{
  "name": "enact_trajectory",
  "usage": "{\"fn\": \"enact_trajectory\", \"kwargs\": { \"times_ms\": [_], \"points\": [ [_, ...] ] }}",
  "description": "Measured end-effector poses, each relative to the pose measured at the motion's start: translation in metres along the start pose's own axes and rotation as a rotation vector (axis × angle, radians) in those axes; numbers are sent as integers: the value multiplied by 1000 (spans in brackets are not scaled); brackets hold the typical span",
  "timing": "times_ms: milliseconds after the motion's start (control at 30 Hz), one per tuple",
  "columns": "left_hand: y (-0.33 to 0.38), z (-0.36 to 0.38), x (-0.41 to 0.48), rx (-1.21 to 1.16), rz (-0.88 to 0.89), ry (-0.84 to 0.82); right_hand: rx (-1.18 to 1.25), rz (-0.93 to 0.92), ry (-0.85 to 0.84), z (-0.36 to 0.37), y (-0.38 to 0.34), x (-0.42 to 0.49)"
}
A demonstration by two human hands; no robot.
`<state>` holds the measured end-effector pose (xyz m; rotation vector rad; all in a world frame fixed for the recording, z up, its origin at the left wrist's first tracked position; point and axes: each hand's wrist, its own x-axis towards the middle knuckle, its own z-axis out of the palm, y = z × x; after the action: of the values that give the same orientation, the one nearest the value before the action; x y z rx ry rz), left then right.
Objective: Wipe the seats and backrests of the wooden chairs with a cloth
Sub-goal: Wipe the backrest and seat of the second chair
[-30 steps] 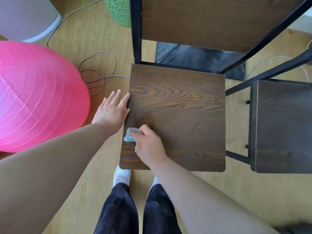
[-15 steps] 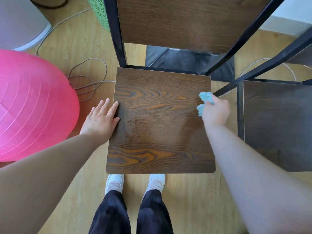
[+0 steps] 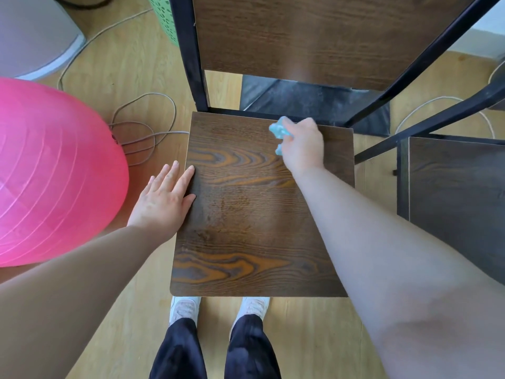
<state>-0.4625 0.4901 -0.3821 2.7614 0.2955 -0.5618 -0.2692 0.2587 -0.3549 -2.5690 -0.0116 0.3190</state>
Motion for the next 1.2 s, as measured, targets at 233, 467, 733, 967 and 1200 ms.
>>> {"fn": "enact_trajectory", "kwargs": {
  "times_ms": [233,467,733,967,1200],
  "points": [
    [-2,-2,-2,33,-5,-20,30,-302,-191,44,-14,-82],
    [-4,-6,-5,65,-9,-28,-4,-523,-293,71,-4,-177],
    [-18,-6,-20,91,-17,-37,119,-426,-283,43,-1,-194],
    [-25,-8,-25,108,-2,-52,-19,177,163,-32,94,-132],
    [-19,-7,-30,68,28,-98,-101,92,88,-12,89,-160]
  ]
}}
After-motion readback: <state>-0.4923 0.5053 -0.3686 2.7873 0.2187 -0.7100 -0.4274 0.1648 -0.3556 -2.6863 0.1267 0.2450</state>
